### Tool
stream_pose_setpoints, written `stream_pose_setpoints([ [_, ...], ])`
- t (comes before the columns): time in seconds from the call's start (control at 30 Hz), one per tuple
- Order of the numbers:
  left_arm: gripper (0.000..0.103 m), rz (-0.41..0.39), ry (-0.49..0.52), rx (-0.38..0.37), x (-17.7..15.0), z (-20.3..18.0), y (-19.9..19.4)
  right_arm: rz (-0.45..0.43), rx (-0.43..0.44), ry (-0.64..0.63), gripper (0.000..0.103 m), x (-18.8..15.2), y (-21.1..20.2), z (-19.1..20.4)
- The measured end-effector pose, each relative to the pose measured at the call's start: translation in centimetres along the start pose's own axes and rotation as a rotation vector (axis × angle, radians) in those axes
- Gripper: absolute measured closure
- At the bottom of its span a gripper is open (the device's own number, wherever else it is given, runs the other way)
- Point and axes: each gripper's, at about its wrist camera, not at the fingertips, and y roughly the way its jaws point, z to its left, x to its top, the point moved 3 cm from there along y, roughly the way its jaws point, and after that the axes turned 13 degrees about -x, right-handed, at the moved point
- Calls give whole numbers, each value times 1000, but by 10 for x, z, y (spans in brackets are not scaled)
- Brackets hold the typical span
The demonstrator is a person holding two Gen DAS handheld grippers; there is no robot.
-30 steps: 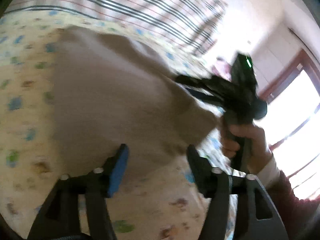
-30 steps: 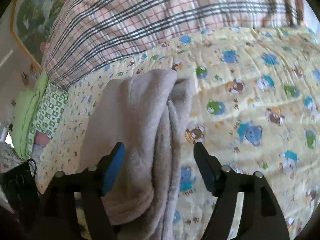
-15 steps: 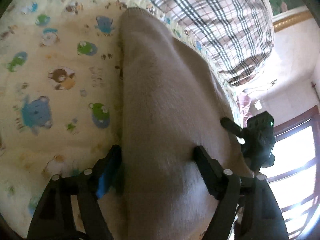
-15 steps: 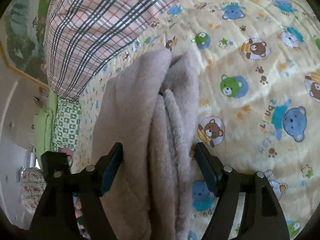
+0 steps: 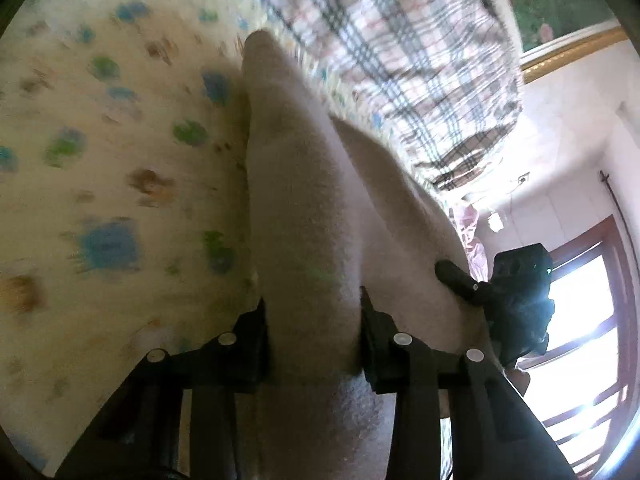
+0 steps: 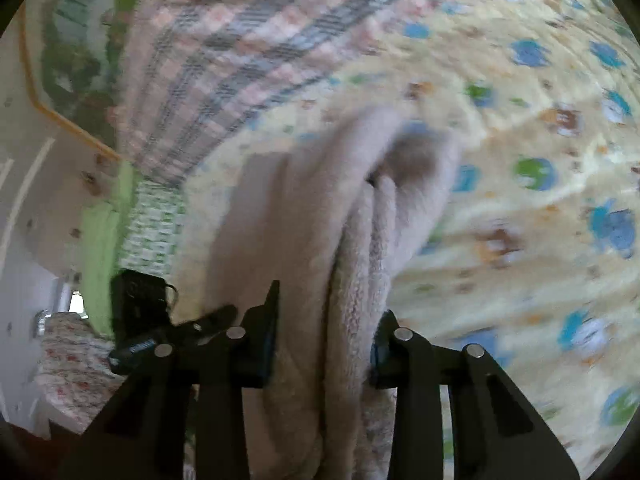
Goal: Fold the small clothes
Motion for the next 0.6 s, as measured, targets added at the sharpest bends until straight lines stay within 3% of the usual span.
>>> stream_pose_setpoints([
  [0.13, 66, -62, 10, 24, -8, -4, -67, 11, 93, -40, 68, -16, 13, 38],
  [0.3, 66, -74, -8, 69, -20, 19, -116, 69, 156, -56, 68, -45, 50, 71],
  [0.47, 62, -56, -68, 87, -42, 56, -122, 132, 86, -62, 67, -74, 78, 72],
  [0.53, 52, -70, -96, 54, -44, 62, -124, 147, 68, -35, 62, -78, 80, 64],
  [0.6, 43, -82, -104, 61, -44, 62, -125, 161, 39, -26, 51, -79, 77, 59],
])
